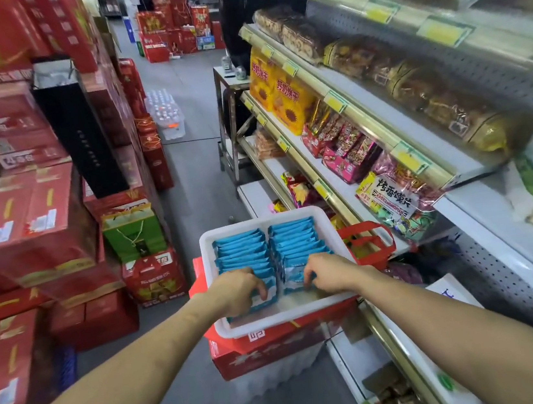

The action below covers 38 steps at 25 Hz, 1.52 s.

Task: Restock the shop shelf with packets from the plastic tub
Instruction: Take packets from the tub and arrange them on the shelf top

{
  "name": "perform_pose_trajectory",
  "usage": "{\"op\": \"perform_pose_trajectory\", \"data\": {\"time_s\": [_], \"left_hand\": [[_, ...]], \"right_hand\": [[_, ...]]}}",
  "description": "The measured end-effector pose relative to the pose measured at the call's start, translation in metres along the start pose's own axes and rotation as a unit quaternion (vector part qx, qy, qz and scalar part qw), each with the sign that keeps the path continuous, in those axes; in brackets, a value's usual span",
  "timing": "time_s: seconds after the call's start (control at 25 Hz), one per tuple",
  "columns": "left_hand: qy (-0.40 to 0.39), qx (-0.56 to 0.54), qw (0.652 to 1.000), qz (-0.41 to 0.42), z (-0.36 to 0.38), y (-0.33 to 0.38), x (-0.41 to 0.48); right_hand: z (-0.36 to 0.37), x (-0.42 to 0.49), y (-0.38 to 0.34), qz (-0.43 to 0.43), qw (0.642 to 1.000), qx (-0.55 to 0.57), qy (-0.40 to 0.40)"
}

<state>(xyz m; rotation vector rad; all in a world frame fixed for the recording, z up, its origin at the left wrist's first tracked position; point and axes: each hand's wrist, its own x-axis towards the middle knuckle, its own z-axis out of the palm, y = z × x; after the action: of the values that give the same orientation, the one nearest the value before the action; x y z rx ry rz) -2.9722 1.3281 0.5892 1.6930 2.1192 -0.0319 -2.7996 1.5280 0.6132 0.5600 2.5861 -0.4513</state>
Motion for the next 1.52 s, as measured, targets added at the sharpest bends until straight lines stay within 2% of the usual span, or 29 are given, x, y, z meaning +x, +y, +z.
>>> {"op": "perform_pose_trajectory", "data": {"time_s": [0.16,0.4,0.56,0.68,0.8,0.96,1.12,1.36,1.52], "left_hand": [[0.003,-0.012,1.000,0.003,0.007,-0.002,0.001],[0.040,-0.048,0.998,0.025,-0.027,-0.011,0.006],[0.037,-0.051,0.995,0.075,-0.094,-0.009,0.000],[0.063,-0.029,0.988,0.135,-0.165,0.004,-0.003],[0.102,0.007,0.971,0.214,-0.237,0.035,0.004],[0.128,0.059,0.938,0.316,-0.316,0.099,0.022],[0.139,0.089,0.899,0.405,-0.380,0.193,0.041],[0.146,0.107,0.837,0.516,-0.429,0.359,0.068],[0.157,0.118,0.810,0.553,-0.438,0.449,0.078]], "right_hand": [[0.006,0.006,-0.003,0.014,1.000,-0.012,-0.018],[-0.024,-0.015,-0.013,-0.030,0.999,-0.006,0.045],[-0.069,-0.044,-0.014,-0.058,0.992,-0.012,0.109],[-0.119,-0.078,-0.008,-0.076,0.981,-0.026,0.177],[-0.174,-0.128,0.005,-0.058,0.968,-0.055,0.239],[-0.234,-0.216,0.023,-0.013,0.948,-0.072,0.310],[-0.273,-0.318,0.044,0.061,0.926,-0.081,0.364],[-0.284,-0.473,0.100,0.184,0.878,-0.094,0.432],[-0.271,-0.558,0.152,0.282,0.856,-0.057,0.431]]}}
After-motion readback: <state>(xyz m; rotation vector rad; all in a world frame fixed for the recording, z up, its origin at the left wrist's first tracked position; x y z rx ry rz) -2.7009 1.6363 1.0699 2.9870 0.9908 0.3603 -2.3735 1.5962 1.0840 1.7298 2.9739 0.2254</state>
